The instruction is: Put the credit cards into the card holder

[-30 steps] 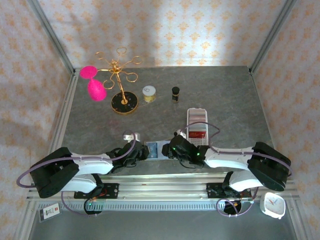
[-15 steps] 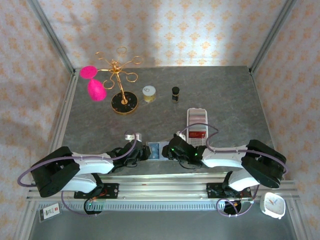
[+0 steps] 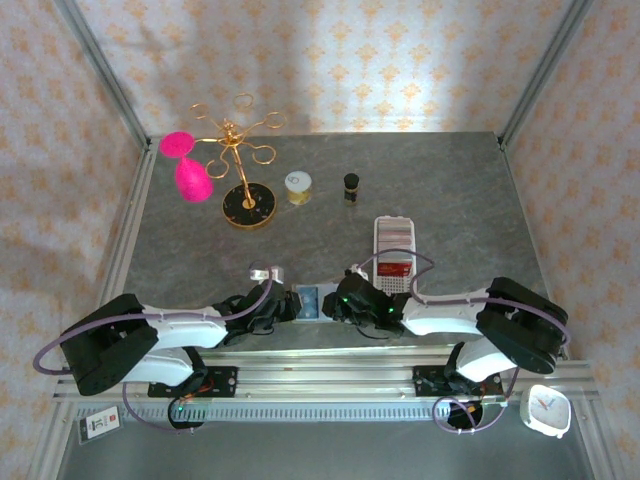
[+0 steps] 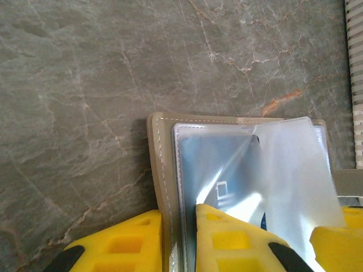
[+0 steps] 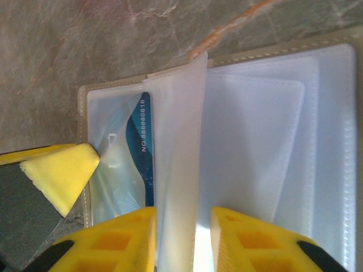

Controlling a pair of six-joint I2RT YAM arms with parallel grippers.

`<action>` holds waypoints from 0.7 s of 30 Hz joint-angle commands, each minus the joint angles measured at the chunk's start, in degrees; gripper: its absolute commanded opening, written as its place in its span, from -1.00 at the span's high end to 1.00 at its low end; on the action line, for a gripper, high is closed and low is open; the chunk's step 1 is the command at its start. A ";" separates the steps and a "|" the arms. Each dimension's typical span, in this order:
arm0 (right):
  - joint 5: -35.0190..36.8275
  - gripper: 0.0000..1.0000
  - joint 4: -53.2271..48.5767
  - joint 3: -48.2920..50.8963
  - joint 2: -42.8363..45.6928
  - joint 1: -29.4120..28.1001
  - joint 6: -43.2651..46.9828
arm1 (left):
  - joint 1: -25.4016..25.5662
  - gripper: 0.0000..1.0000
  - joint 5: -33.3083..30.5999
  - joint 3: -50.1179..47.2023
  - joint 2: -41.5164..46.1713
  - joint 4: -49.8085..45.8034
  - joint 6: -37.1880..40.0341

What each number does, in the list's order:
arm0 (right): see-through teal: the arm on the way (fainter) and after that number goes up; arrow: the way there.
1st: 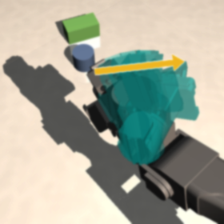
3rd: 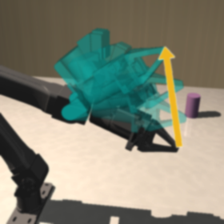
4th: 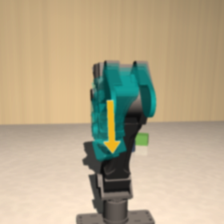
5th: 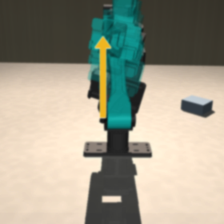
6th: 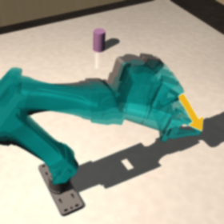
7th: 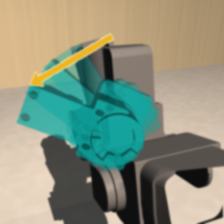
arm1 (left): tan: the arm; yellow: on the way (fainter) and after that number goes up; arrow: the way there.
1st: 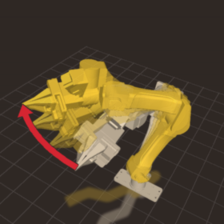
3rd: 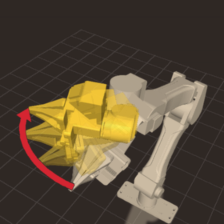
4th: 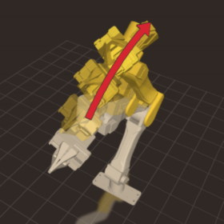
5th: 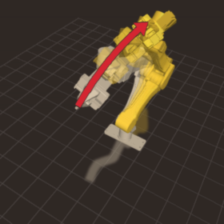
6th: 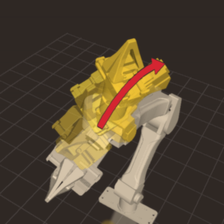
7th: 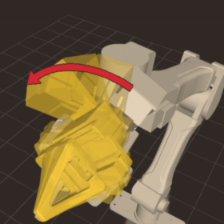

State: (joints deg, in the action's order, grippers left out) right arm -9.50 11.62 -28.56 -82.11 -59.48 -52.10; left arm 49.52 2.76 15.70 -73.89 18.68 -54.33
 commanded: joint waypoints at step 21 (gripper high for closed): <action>0.30 0.66 -1.15 -1.78 0.74 -0.11 0.72 | 0.80 0.57 0.90 -1.28 1.93 -6.69 0.46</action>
State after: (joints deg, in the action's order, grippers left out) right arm -9.47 10.31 -28.82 -80.29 -59.46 -51.94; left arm 49.78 2.81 15.59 -72.53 16.88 -54.33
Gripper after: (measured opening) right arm 0.178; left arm 0.208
